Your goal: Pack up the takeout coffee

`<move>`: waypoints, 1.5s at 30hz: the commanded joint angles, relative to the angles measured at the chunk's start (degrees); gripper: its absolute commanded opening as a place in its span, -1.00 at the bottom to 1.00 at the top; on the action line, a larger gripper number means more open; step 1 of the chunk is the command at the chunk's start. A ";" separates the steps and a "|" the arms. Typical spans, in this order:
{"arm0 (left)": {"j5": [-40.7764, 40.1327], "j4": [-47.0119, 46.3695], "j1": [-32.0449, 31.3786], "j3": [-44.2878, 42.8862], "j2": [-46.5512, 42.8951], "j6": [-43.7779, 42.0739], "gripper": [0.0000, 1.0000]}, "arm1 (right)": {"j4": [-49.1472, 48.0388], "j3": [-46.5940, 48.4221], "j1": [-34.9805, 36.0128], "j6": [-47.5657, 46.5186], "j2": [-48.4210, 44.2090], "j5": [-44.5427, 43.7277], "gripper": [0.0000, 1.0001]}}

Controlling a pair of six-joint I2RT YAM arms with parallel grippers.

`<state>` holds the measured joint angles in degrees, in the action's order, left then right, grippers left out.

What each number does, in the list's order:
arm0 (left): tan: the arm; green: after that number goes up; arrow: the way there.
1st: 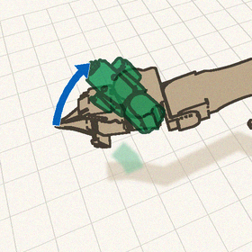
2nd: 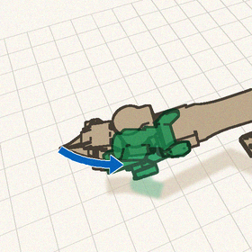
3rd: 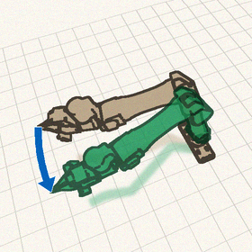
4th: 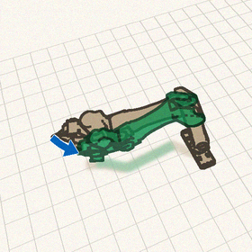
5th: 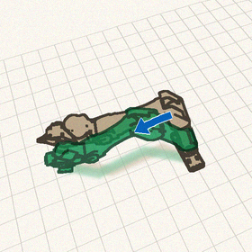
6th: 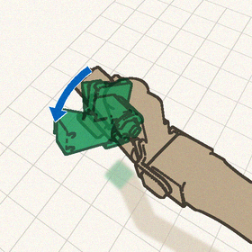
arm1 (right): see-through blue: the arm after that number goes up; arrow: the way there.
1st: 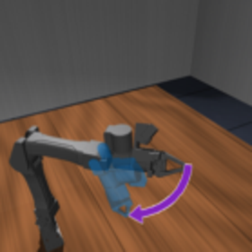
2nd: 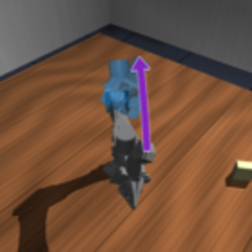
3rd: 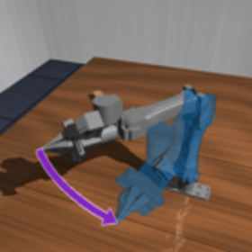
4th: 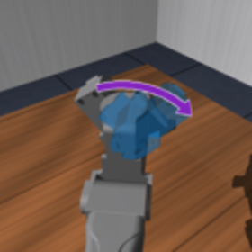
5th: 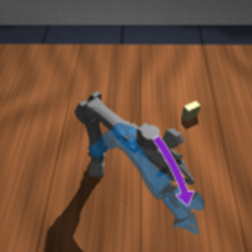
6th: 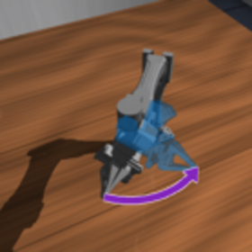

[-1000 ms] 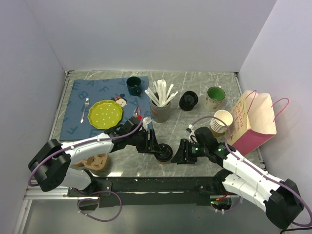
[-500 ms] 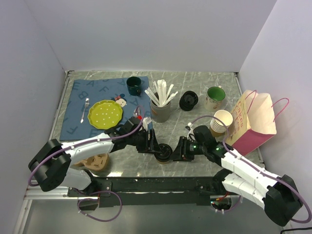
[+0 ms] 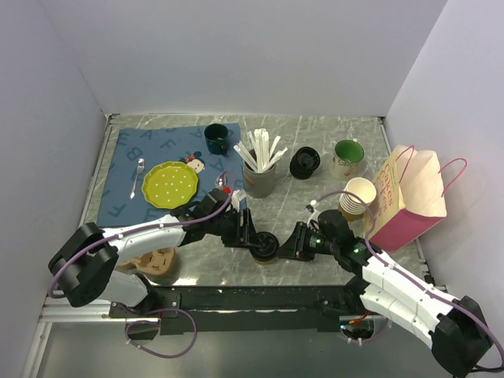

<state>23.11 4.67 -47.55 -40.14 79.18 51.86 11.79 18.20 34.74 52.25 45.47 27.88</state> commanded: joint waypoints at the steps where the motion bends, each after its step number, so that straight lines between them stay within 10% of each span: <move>1: -6.85 7.37 -0.26 2.96 3.97 -2.37 0.22 | 11.49 -0.81 -0.20 -3.38 0.59 -11.27 -0.36; 14: -7.03 7.81 -0.26 2.79 3.79 -2.28 0.23 | 18.62 16.87 -0.46 -7.16 1.63 -13.38 -0.29; 45: -9.14 6.49 -0.26 4.64 5.47 -2.55 0.22 | 14.91 3.59 -0.38 -5.66 4.28 -19.88 -0.56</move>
<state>24.14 -0.05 -47.57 -38.48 80.88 53.17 14.61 23.77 34.59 49.15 49.41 17.96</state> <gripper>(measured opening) 0.614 0.216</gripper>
